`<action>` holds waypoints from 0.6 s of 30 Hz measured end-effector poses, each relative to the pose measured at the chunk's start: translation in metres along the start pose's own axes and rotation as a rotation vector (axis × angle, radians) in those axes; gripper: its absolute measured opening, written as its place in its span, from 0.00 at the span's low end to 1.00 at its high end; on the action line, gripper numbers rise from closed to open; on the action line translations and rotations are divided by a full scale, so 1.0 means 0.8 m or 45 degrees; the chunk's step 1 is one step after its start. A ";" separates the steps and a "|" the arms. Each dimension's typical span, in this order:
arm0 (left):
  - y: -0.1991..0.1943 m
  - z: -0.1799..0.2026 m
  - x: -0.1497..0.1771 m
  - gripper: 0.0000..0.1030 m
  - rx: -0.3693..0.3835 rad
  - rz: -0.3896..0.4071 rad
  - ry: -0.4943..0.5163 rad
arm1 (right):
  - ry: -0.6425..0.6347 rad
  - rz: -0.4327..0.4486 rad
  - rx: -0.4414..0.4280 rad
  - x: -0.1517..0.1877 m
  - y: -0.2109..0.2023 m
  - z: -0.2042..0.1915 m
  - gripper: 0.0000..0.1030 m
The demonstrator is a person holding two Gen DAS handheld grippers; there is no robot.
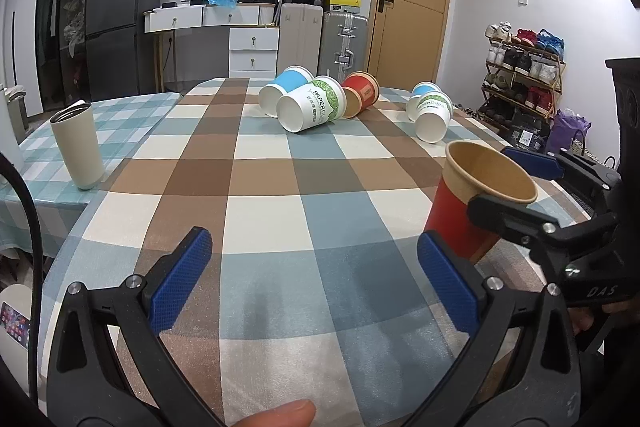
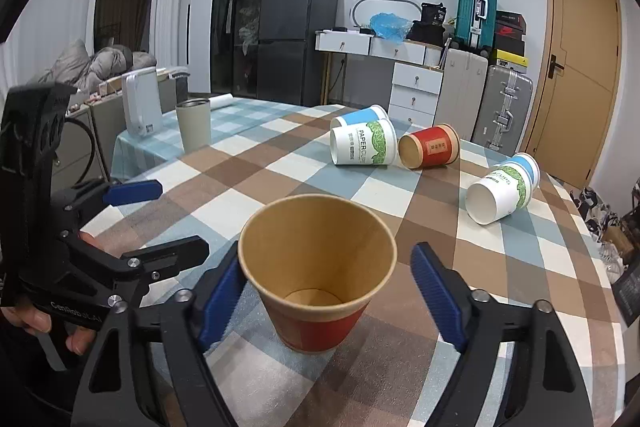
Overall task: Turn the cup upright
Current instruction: 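Lower the upright red cup onto the table and open the right gripper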
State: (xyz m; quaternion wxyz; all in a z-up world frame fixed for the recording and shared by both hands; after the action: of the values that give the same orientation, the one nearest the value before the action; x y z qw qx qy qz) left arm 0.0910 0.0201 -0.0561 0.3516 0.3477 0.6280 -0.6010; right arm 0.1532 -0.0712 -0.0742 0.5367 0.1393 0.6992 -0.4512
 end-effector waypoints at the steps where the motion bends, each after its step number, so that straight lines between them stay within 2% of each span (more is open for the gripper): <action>1: 0.001 0.002 -0.001 1.00 0.000 0.004 0.002 | 0.012 0.013 -0.022 -0.002 -0.004 0.001 0.85; 4: 0.001 0.007 -0.004 1.00 0.013 0.019 0.001 | 0.028 0.050 -0.050 -0.003 -0.016 0.005 0.98; 5: 0.001 0.009 -0.005 1.00 0.020 0.023 0.004 | 0.030 0.067 -0.049 -0.003 -0.020 0.008 0.99; 9: 0.000 0.021 -0.010 1.00 0.050 0.048 0.026 | 0.055 0.111 -0.057 0.000 -0.034 0.021 1.00; 18: 0.004 0.042 -0.017 1.00 0.066 0.082 0.072 | 0.136 0.166 -0.147 0.009 -0.060 0.044 1.00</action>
State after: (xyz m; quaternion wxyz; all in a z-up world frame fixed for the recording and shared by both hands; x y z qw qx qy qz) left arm 0.1018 -0.0135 -0.0471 0.3438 0.3936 0.6102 -0.5954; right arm 0.1395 -0.1272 -0.0583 0.5339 0.1772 0.7411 -0.3664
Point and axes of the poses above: each gripper's, at about its wrist camera, not at the fingertips, and y roughly the way its jaws point, z to its right, x to its underside, the point moved 10 cm from there along y, roughly the way its jaws point, and after that the axes turned 9 degrees about y, right-handed, at the moved point
